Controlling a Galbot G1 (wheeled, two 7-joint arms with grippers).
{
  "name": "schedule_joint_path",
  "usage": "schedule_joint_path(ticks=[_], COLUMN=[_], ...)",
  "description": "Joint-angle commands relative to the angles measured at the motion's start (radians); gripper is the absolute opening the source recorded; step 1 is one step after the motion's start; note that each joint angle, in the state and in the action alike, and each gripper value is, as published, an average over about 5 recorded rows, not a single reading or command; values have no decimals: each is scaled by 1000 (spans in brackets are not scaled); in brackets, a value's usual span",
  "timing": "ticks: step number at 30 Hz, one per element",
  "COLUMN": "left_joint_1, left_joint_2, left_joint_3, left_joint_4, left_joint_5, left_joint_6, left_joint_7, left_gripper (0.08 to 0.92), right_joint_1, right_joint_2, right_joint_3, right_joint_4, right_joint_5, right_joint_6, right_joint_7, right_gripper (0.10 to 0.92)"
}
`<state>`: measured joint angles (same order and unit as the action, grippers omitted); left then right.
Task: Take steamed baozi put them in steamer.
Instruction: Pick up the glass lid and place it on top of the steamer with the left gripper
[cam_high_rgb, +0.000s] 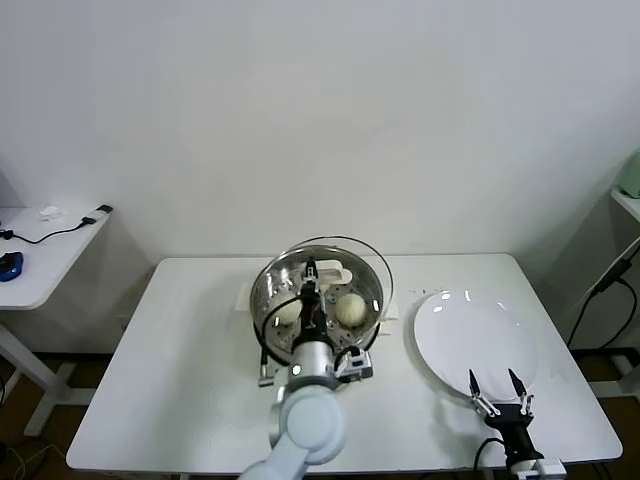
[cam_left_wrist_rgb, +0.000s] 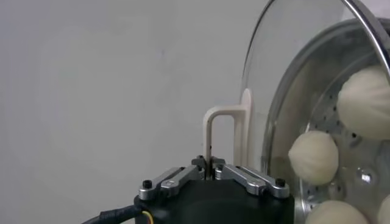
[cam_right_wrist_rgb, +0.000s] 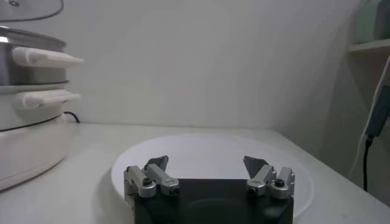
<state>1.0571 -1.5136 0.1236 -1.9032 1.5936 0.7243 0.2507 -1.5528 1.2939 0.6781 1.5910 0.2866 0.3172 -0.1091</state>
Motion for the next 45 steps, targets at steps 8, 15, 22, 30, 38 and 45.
schedule_joint_path(ticks=[8, 15, 22, 30, 38, 45], left_joint_1=[-20, -9, -1, -2, 7, 16], left_joint_2=[-11, 3, 3, 2, 9, 35], left_joint_3=[-17, -36, -37, -47, -47, -26], left_joint_4=[118, 119, 126, 141, 123, 41], left_joint_5=[46, 46, 45, 43, 39, -34], left_joint_6=[-6, -8, -11, -14, -16, -18], left_joint_7=[-27, -28, -38, -51, -46, -30], left_gripper=[140, 140, 140, 140, 140, 275], right_joint_1=[1, 2, 7, 7, 4, 4], right_joint_2=[-6, -2, 0, 1, 0, 1], right_joint_3=[2, 1, 1, 0, -2, -3], right_joint_4=[6, 6, 8, 10, 18, 22], right_joint_5=[8, 6, 6, 3, 3, 5], right_joint_6=[12, 14, 13, 20, 20, 17], right_joint_7=[-2, -4, -3, -5, -13, -16], right_gripper=[823, 823, 823, 823, 823, 823])
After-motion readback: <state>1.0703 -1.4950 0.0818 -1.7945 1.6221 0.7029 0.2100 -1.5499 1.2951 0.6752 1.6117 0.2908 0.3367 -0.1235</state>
